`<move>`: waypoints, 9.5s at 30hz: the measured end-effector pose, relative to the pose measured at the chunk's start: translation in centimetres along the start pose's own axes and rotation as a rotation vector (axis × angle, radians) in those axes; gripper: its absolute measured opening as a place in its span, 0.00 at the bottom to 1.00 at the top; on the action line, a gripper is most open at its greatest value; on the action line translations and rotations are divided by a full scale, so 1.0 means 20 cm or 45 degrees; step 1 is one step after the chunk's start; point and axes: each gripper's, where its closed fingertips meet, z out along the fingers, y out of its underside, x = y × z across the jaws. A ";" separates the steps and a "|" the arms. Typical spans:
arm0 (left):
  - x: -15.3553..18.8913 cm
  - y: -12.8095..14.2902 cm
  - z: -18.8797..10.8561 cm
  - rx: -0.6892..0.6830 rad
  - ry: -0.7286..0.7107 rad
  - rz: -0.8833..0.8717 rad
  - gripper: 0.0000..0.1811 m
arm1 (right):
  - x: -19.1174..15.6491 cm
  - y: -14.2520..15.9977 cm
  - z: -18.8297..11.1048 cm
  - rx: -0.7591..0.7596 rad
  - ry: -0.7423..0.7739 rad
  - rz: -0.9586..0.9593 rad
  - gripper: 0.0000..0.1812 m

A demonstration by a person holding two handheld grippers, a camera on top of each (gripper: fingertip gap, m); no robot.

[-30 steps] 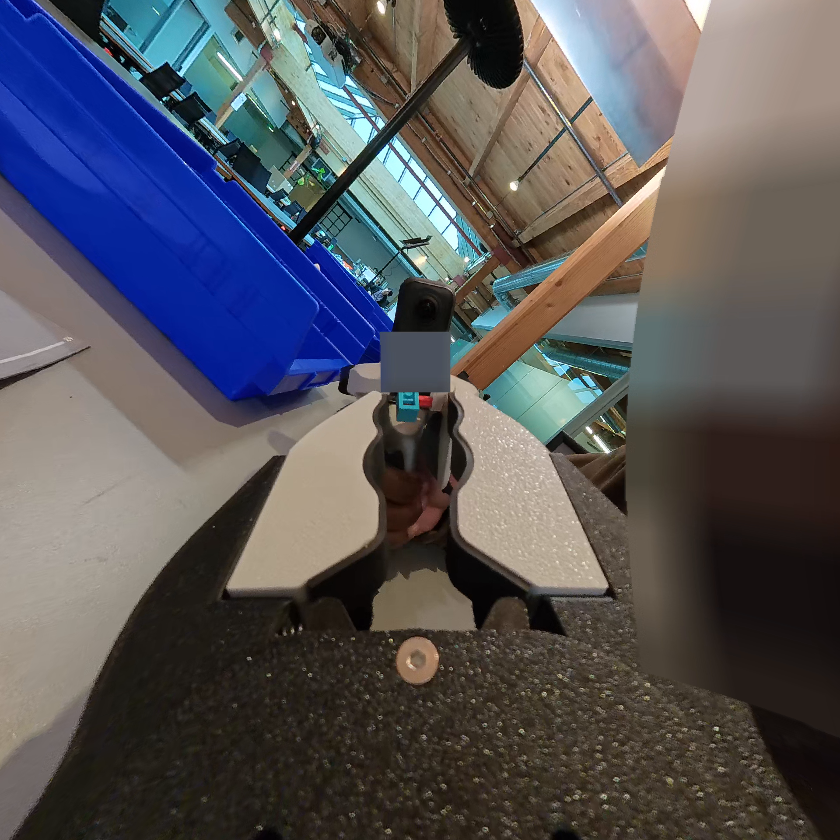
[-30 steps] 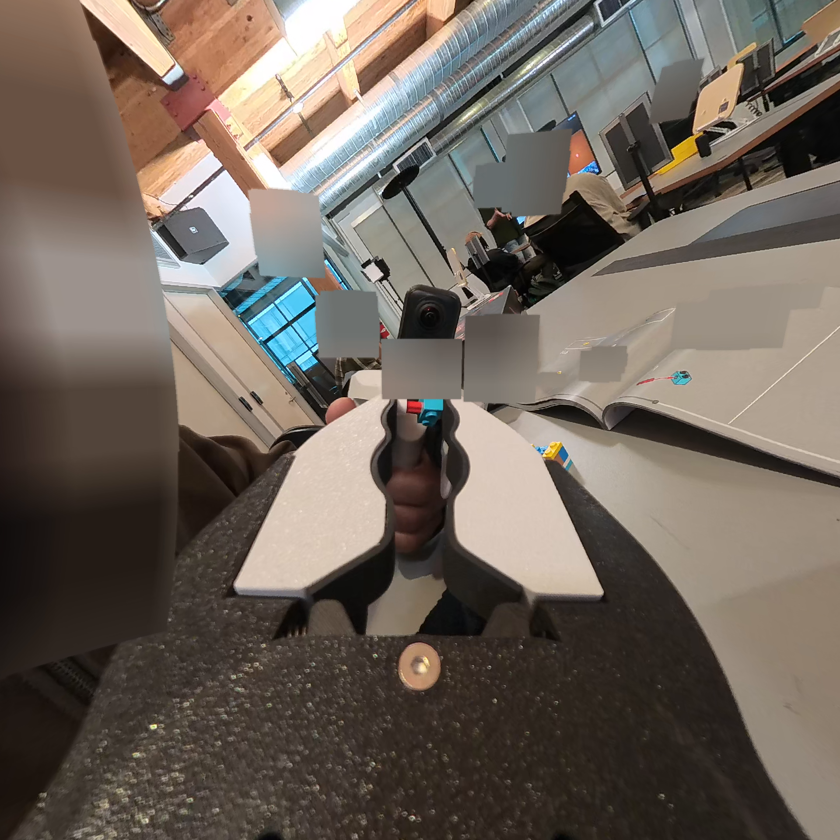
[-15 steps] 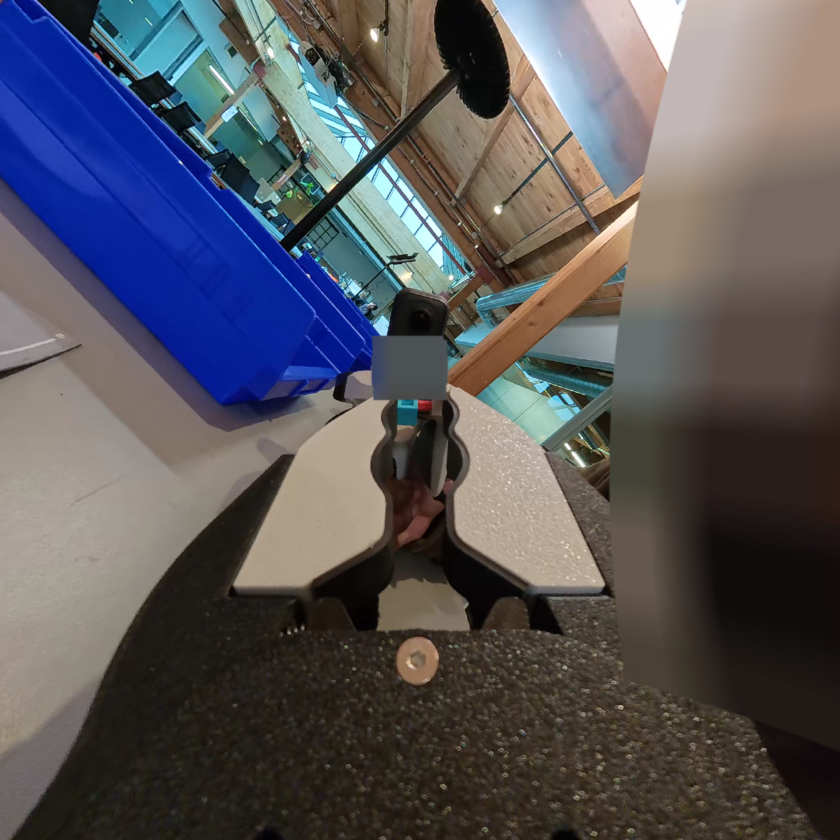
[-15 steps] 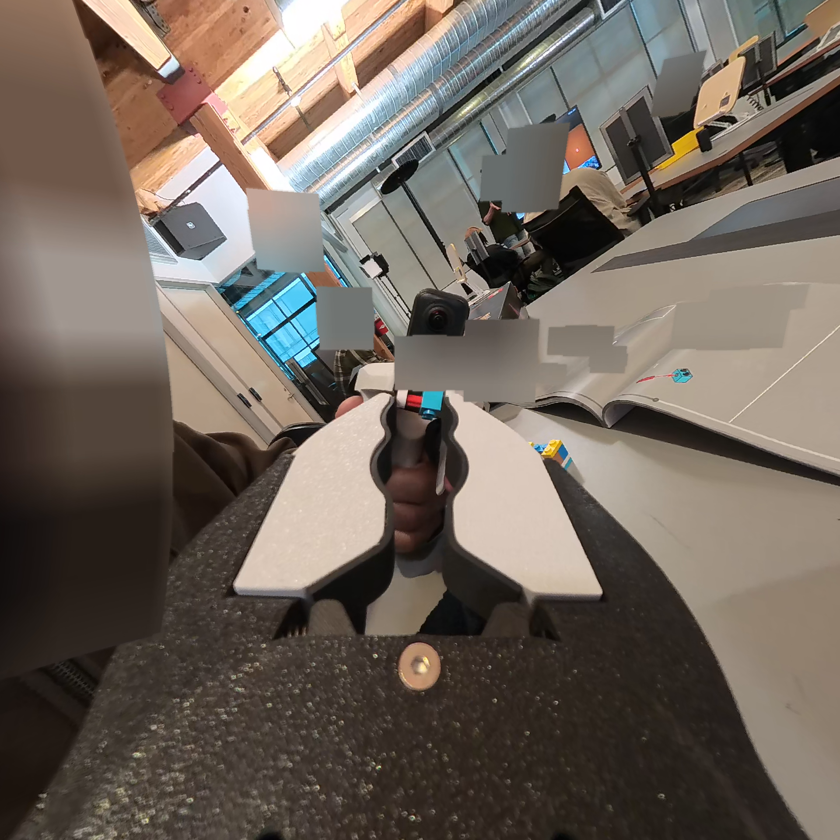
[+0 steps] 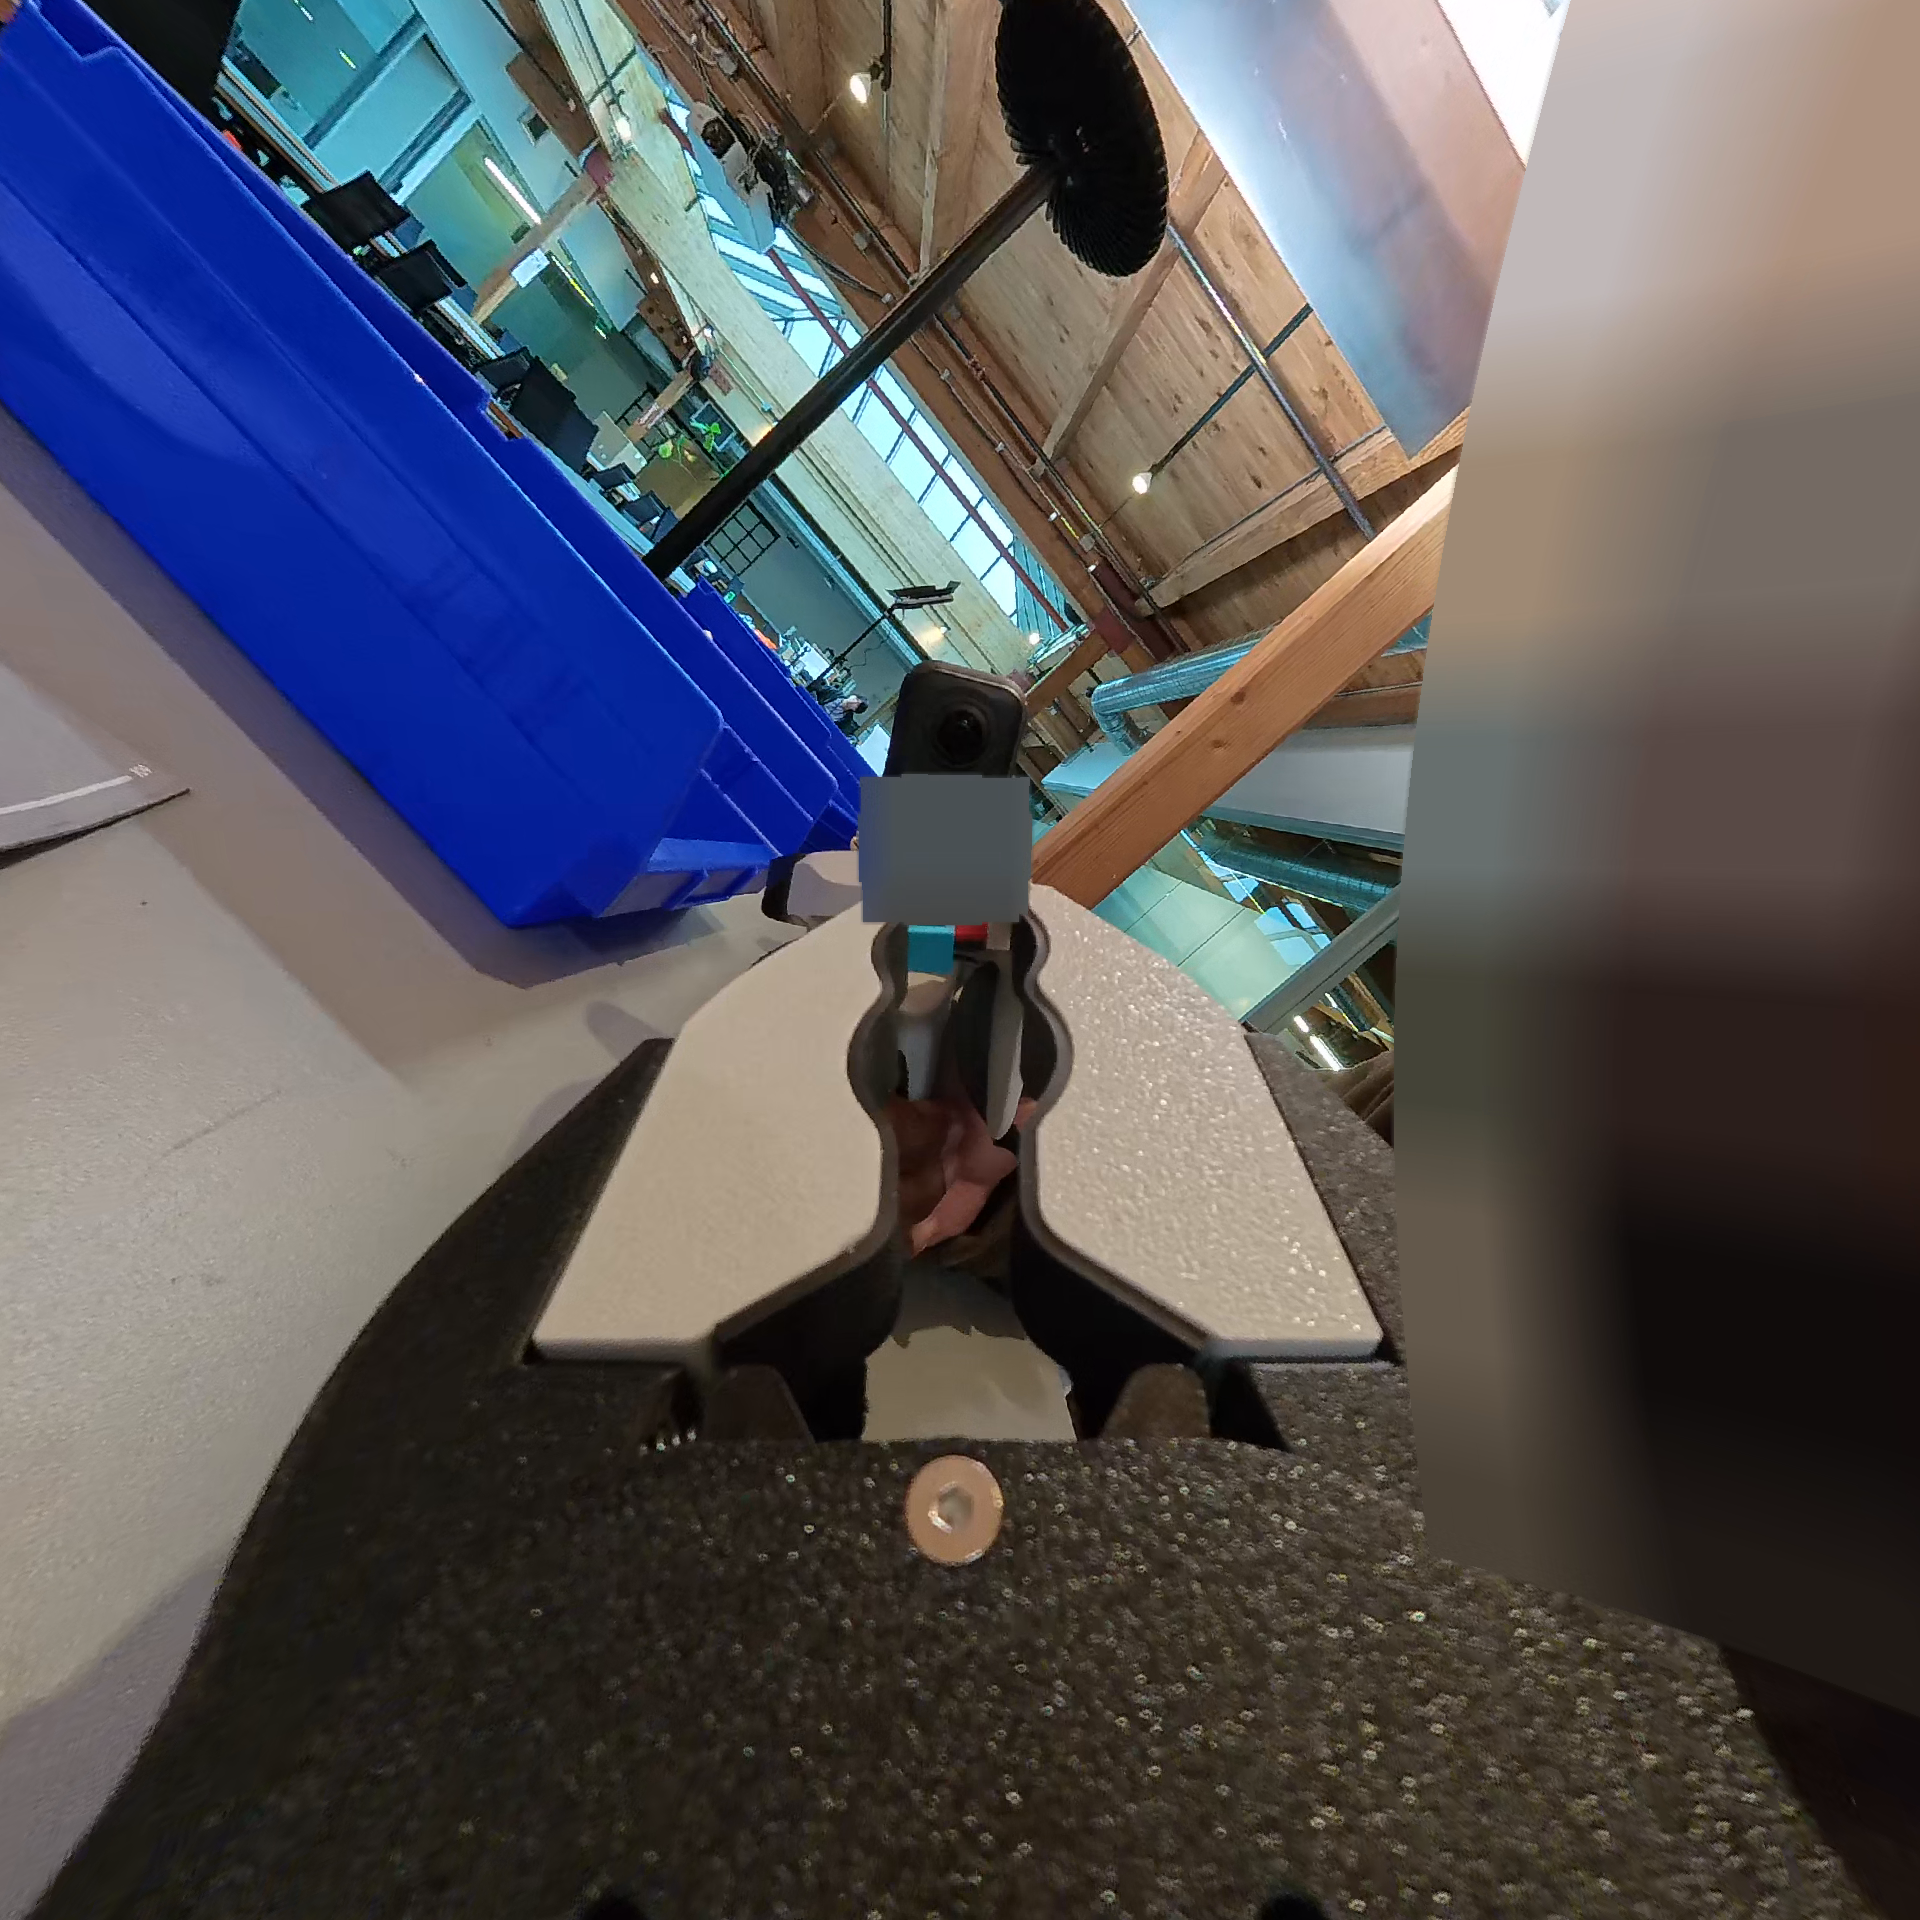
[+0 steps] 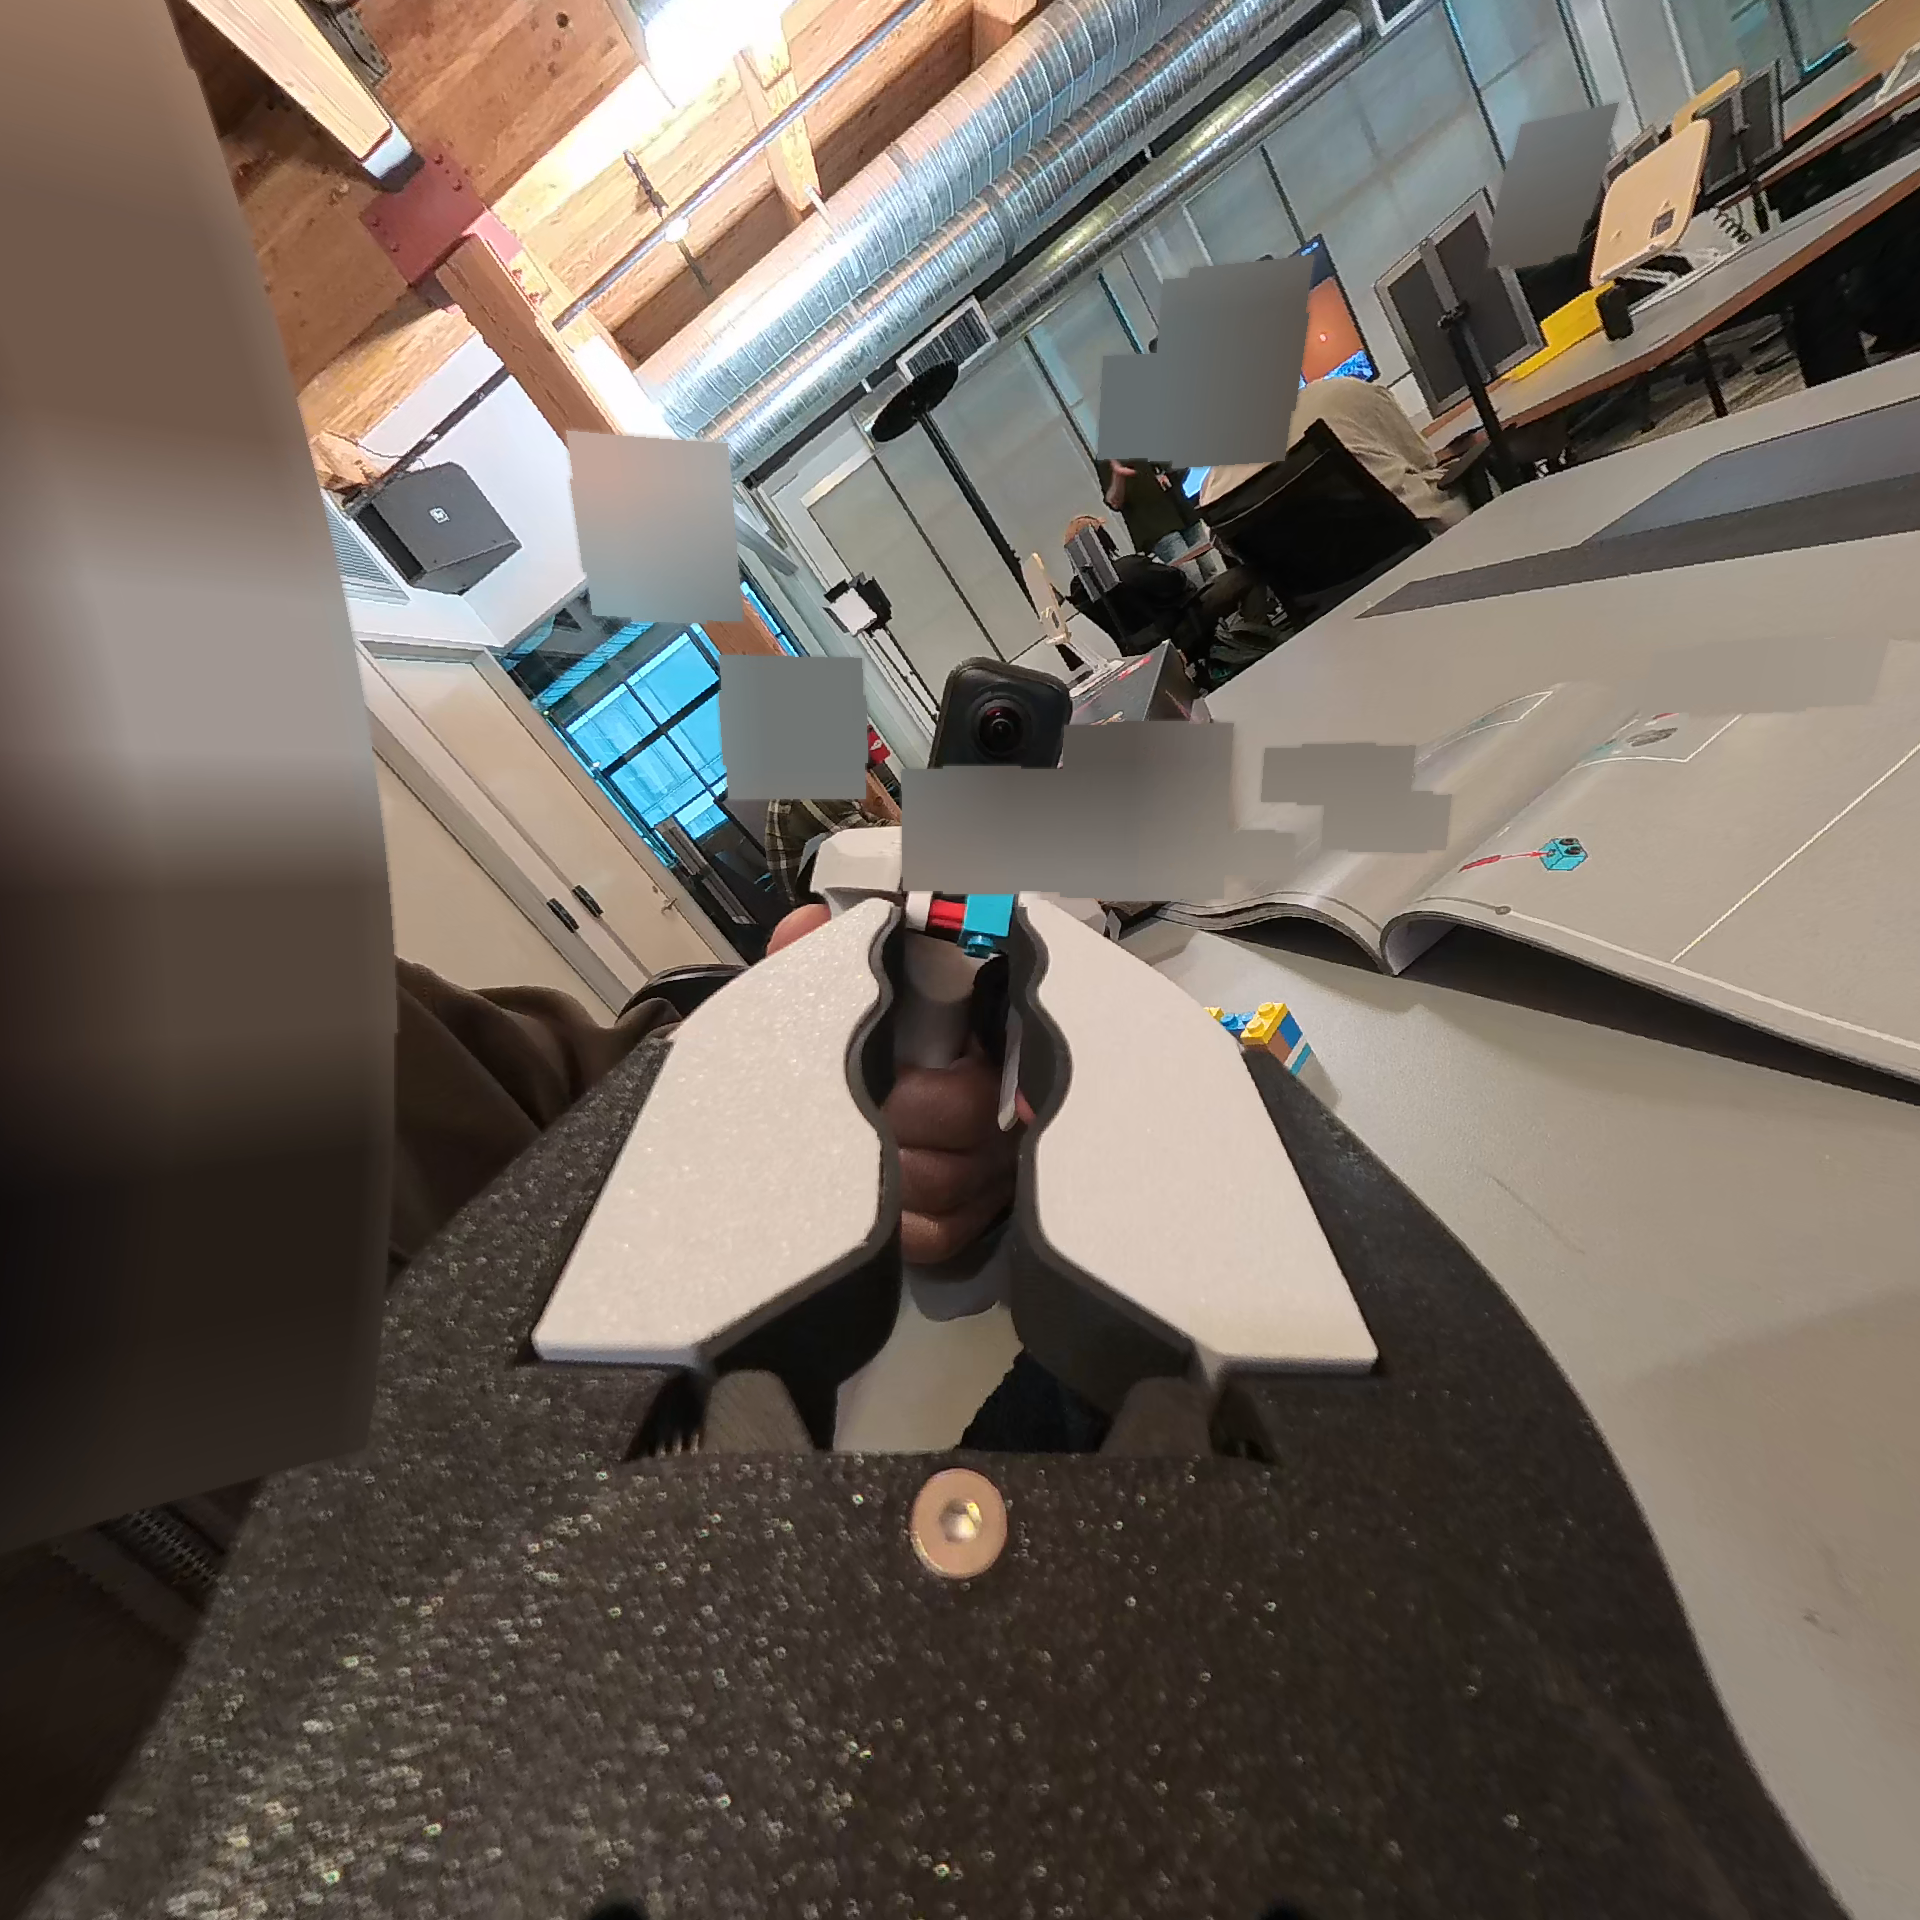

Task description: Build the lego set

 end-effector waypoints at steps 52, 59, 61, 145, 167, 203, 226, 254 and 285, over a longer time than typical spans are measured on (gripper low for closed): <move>-0.05 -0.06 -0.05 -0.018 -0.112 0.133 0.09 | 0.02 -0.04 -0.05 -0.001 -0.053 0.139 0.04; -0.03 0.01 -0.06 -0.303 -0.150 0.556 0.15 | 0.07 0.05 -0.05 -0.166 -0.074 0.414 0.04; -0.03 0.05 -0.08 -0.411 -0.159 0.782 0.19 | 0.04 0.09 -0.05 -0.227 -0.114 0.467 0.04; -0.23 0.15 -0.12 -0.717 -0.557 1.017 0.16 | 0.25 0.46 -0.39 -1.283 0.261 -1.110 0.13; -0.23 0.08 -0.16 -0.666 -0.550 0.936 0.16 | 0.25 0.48 -0.35 -1.248 0.247 -0.981 0.11; -0.25 0.09 -0.16 -0.651 -0.530 0.813 0.14 | 0.24 0.49 -0.32 -1.223 0.240 -0.910 0.09; -0.21 0.12 -0.14 -0.668 -0.490 0.833 0.14 | 0.23 0.54 -0.25 -1.283 0.206 -0.808 0.10; -0.17 0.32 -0.14 -0.945 -0.304 1.208 0.07 | 0.09 0.36 -0.10 -0.959 0.251 -0.929 0.04; -0.27 0.26 -0.28 -1.035 -0.333 1.176 0.04 | 0.30 0.49 -0.07 -1.185 0.295 -0.850 0.14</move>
